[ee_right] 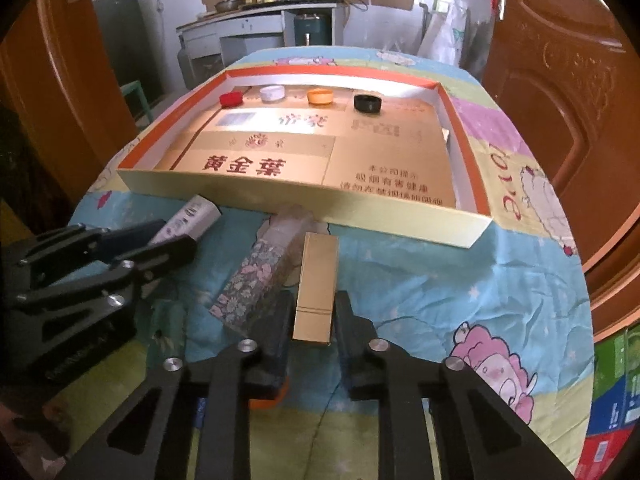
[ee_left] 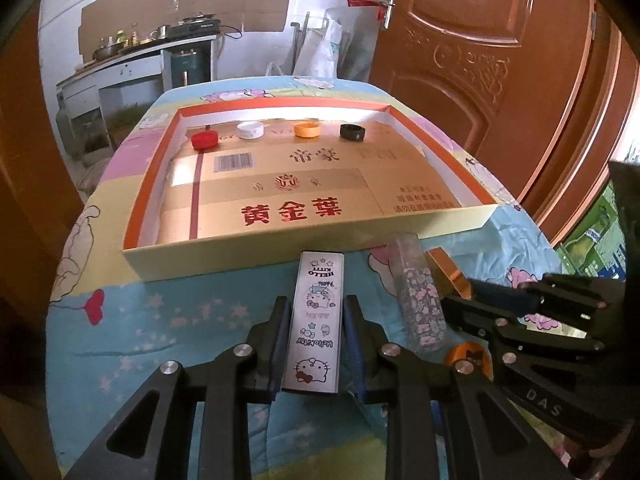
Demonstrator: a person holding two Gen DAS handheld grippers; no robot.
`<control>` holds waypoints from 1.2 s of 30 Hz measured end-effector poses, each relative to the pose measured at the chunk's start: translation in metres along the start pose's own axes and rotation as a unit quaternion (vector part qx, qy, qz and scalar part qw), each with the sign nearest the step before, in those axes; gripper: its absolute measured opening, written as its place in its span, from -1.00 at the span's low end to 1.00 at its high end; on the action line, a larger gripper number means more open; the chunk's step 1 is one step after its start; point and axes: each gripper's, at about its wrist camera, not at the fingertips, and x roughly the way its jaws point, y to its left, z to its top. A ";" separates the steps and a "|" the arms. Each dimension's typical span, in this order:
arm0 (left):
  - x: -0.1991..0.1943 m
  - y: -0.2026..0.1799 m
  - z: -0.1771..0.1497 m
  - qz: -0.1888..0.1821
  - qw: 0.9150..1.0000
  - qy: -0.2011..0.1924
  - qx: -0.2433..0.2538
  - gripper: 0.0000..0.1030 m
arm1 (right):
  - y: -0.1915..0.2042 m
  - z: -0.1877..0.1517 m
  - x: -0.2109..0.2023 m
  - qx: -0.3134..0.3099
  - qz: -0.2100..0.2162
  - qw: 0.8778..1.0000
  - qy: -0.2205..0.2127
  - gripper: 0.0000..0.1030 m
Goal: Organize rigid objects
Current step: 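Grasp the gold box with the right tool while the left tool grasps the white Hello Kitty box, then carry the gold box and Hello Kitty box into the cardboard tray with both tools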
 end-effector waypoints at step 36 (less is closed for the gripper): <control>-0.037 -0.001 0.032 0.002 0.998 -0.053 -0.019 -0.48 | -0.018 0.025 -0.049 0.031 0.015 0.997 -0.064 -0.65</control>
